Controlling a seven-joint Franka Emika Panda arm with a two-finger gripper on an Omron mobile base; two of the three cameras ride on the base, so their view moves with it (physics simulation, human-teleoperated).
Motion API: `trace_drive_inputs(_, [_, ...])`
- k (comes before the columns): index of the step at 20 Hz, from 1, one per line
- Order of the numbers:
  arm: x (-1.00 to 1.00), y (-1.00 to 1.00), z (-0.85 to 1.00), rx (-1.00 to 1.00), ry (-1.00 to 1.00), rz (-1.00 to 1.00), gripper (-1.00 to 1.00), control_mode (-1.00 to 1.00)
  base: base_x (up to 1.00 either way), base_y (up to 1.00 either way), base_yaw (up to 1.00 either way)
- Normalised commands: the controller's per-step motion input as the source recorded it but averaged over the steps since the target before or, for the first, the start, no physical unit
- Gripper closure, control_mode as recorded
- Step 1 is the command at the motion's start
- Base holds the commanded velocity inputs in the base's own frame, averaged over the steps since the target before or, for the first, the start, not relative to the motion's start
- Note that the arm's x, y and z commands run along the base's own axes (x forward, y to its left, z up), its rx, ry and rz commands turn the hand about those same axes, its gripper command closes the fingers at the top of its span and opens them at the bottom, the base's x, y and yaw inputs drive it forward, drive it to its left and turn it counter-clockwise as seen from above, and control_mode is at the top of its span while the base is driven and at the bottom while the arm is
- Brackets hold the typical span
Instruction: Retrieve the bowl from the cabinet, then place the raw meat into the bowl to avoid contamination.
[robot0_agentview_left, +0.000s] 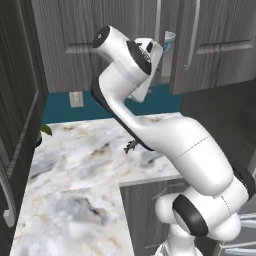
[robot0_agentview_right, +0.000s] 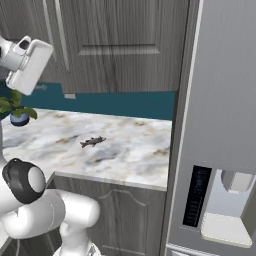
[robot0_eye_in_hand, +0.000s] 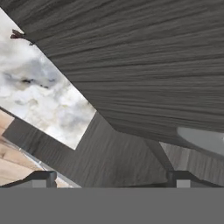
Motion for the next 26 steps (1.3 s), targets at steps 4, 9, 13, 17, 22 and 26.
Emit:
trace_drive_inputs(4, [0.26,-0.29,-0.01,-0.09,0.08,0.0,-1.0,-1.0,0.0,0.0,0.0])
trace_drive_inputs(9, [0.22,-0.39,0.0,-0.04,0.11,-0.04,-1.0,-1.0,0.0,0.0,0.0])
trace_drive_inputs(13, [0.04,-0.54,-0.05,0.0,0.09,-0.05,-1.0,-1.0,0.0,0.0,0.0])
trace_drive_inputs(17, [0.01,-0.5,-0.12,0.0,0.08,-0.05,-1.0,-1.0,0.0,0.0,0.0])
trace_drive_inputs(22, [-0.21,-0.4,-0.1,0.0,0.02,-0.07,-1.0,-1.0,0.0,0.0,0.0])
trace_drive_inputs(26, [-0.75,-0.39,-0.01,0.03,0.0,-0.15,-1.0,-1.0,0.0,0.0,0.0])
